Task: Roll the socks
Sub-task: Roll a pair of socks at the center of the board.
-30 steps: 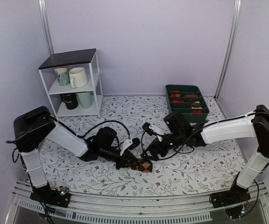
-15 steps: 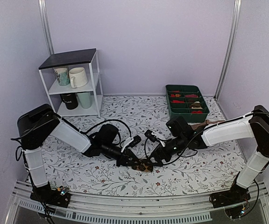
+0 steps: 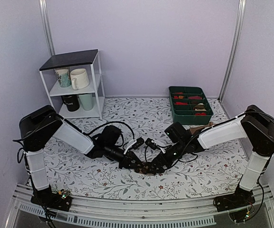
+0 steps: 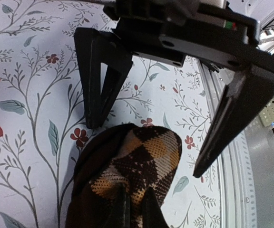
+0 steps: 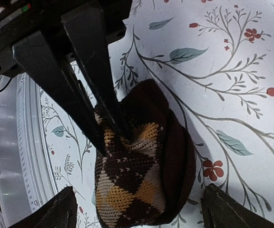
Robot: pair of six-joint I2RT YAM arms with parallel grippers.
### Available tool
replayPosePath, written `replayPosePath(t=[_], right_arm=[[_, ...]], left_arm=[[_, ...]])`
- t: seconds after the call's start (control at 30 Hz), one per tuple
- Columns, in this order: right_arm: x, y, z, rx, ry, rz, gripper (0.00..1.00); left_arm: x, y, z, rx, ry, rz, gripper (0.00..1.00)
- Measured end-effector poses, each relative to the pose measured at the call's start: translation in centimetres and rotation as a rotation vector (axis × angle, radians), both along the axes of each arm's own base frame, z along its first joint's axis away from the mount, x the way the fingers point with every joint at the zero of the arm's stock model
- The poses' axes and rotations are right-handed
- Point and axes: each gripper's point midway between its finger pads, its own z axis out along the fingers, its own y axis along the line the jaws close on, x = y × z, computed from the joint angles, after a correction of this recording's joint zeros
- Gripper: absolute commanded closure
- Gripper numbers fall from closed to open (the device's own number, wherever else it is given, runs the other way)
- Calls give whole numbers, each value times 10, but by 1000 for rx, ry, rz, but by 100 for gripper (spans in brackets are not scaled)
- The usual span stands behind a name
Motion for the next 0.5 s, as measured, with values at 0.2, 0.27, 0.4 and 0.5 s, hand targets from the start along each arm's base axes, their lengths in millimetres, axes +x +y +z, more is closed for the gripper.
replayPosePath(t=[0.2, 0.27, 0.4, 0.5], right_arm=[[8, -1, -2, -20, -20, -37, 10], [9, 0, -1, -17, -19, -44, 12], [5, 2, -1, 8, 8, -48, 15], [-1, 5, 0, 40, 39, -40, 22]], left_arm=[[1, 0, -1, -2, 32, -14, 100], [2, 0, 1, -7, 41, -18, 100], [2, 0, 1, -12, 53, -24, 100], [2, 0, 0, -13, 61, -28, 100]])
